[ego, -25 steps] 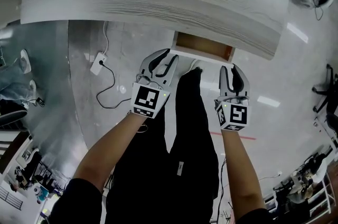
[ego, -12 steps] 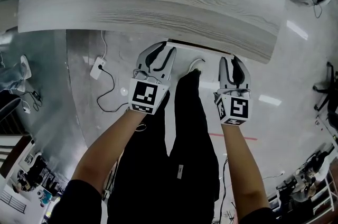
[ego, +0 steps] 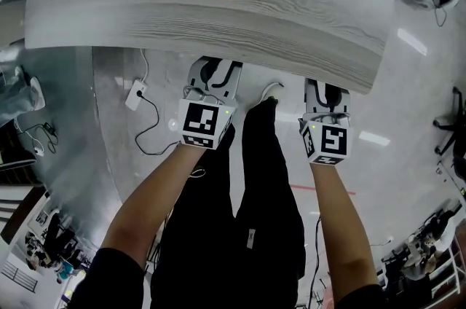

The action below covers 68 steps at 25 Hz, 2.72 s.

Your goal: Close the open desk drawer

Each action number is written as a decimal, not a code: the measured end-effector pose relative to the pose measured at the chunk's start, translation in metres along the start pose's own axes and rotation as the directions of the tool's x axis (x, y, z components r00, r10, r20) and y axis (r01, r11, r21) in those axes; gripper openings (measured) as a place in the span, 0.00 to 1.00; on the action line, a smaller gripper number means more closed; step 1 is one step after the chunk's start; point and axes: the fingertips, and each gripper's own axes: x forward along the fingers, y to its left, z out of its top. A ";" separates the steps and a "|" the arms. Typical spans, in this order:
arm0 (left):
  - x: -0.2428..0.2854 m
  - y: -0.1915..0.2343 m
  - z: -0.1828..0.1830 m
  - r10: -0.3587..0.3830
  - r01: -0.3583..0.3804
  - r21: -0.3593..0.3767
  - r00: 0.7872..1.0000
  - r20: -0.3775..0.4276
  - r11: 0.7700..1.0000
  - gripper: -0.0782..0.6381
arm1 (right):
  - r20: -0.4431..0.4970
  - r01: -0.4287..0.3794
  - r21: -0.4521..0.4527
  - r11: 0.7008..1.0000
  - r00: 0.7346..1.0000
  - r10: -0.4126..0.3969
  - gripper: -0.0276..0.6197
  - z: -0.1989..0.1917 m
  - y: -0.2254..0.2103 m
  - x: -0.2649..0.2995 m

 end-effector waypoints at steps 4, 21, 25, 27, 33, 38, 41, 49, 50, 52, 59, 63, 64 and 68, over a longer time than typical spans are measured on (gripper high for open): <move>0.006 0.003 0.005 0.011 -0.011 0.041 1.000 0.000 0.999 0.25 | 0.012 0.001 -0.025 1.000 1.000 0.000 0.22 0.005 -0.003 0.006; 0.009 0.008 0.012 0.021 -0.020 -0.020 0.999 0.044 1.000 0.25 | 0.013 0.002 -0.005 1.000 1.000 -0.002 0.22 0.009 -0.007 0.012; 0.004 0.005 0.010 0.024 -0.022 -0.043 0.999 0.043 0.999 0.25 | 0.013 0.018 0.013 1.000 1.000 -0.019 0.22 0.009 -0.004 0.004; 0.002 0.000 0.008 0.012 -0.010 -0.037 0.999 0.040 0.999 0.25 | 0.009 0.036 0.032 0.999 0.999 -0.036 0.22 0.007 -0.002 -0.002; -0.015 -0.016 0.008 -0.028 0.028 -0.007 0.999 0.043 1.000 0.25 | 0.021 0.045 0.046 0.998 0.999 -0.046 0.22 0.008 0.015 -0.018; -0.039 -0.035 0.020 -0.086 0.084 0.026 0.994 0.070 0.996 0.25 | 0.061 0.086 0.073 0.994 0.994 -0.090 0.22 0.026 0.022 -0.043; -0.060 -0.040 0.030 -0.103 0.099 0.042 0.991 0.088 0.994 0.25 | 0.079 0.099 0.075 0.992 0.991 -0.105 0.22 0.041 0.034 -0.060; -0.147 -0.054 0.069 -0.157 0.152 0.056 0.983 0.093 0.987 0.25 | 0.132 0.158 0.124 0.980 0.976 -0.174 0.22 0.101 0.084 -0.140; -0.156 -0.056 0.075 -0.162 0.157 0.058 0.982 0.099 0.986 0.25 | 0.142 0.166 0.135 0.977 0.973 -0.185 0.22 0.109 0.090 -0.149; -0.174 -0.060 0.087 -0.174 0.168 0.060 0.978 0.112 0.984 0.25 | 0.163 0.173 0.145 0.974 0.967 -0.196 0.22 0.125 0.102 -0.165; -0.225 -0.069 0.123 -0.205 0.195 0.073 0.966 0.155 0.978 0.25 | 0.224 0.154 0.106 0.982 0.959 -0.175 0.22 0.174 0.136 -0.203; -0.248 -0.075 0.155 -0.214 0.203 0.077 0.956 0.201 0.976 0.25 | 0.276 0.169 0.104 0.980 0.942 -0.191 0.22 0.211 0.139 -0.220; -0.251 -0.078 0.166 -0.218 0.207 0.075 0.952 0.217 0.976 0.25 | 0.284 0.173 0.098 0.980 0.939 -0.194 0.22 0.221 0.139 -0.224; -0.263 -0.091 0.202 -0.242 0.230 0.076 0.929 0.281 0.970 0.25 | 0.304 0.180 0.085 0.980 0.932 -0.197 0.22 0.249 0.147 -0.239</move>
